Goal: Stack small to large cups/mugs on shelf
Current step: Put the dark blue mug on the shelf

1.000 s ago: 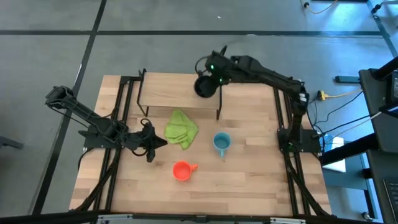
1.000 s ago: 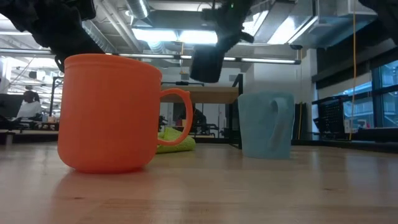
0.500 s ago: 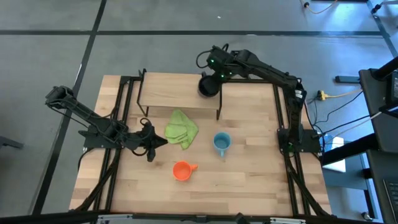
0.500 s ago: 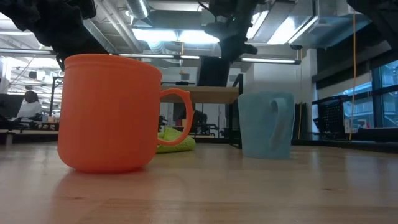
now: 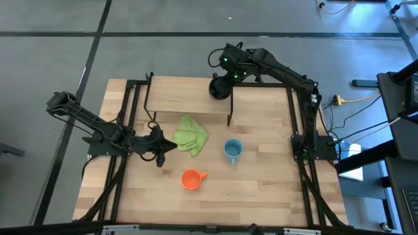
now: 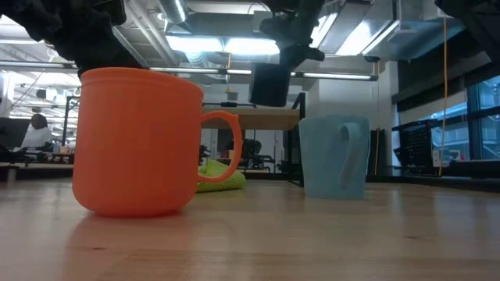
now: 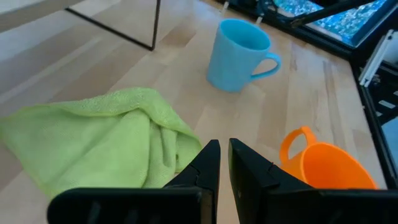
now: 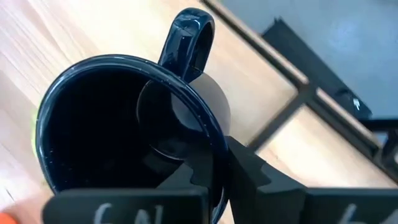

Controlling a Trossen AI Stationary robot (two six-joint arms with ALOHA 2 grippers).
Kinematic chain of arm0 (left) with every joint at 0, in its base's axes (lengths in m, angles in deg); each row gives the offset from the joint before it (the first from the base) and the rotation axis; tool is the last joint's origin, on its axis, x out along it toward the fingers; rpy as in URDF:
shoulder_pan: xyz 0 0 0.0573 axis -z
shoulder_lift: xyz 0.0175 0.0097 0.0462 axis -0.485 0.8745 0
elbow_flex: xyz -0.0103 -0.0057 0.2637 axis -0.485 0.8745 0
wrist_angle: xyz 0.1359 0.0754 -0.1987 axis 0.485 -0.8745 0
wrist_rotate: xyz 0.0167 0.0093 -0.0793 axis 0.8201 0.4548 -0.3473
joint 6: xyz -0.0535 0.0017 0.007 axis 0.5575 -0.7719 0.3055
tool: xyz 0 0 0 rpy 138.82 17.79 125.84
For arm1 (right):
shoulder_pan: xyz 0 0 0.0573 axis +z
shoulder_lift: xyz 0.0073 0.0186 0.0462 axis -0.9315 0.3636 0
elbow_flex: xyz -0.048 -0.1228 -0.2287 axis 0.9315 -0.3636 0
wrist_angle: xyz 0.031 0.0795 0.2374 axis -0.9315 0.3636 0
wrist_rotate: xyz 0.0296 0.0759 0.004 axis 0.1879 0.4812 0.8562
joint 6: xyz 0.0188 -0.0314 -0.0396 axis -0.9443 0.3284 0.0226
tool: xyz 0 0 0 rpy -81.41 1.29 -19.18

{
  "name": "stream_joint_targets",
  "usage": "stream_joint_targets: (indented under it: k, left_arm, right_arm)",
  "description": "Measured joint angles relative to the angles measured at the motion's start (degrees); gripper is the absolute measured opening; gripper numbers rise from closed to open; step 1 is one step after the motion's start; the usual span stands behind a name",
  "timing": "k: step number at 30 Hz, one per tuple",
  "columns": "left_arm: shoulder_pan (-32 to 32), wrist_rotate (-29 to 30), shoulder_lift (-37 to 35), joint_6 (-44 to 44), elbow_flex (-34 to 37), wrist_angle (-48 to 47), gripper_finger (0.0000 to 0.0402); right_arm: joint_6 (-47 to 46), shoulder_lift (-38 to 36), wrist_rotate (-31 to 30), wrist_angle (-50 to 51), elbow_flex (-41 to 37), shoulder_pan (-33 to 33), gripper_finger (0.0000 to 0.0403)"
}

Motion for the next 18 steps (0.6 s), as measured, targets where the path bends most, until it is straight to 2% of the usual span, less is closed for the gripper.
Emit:
stream_joint_targets:
  k: [8,14,18]
  left_arm:
    - [0.0,-0.02,0.0,-0.59,0.0,0.56,0.0027]
    - [0.0,-0.02,0.0,-0.58,0.0,0.56,0.0027]
    - [0.0,-0.02,0.0,-0.55,0.0,0.56,0.0027]
  right_arm:
    - [-2.34,0.22,3.76,1.58,0.17,-2.21,0.0054]
    - [-2.03,0.57,4.76,0.37,0.31,-2.43,0.0044]
    - [-3.15,0.58,7.6,-0.78,0.31,-2.42,0.0043]
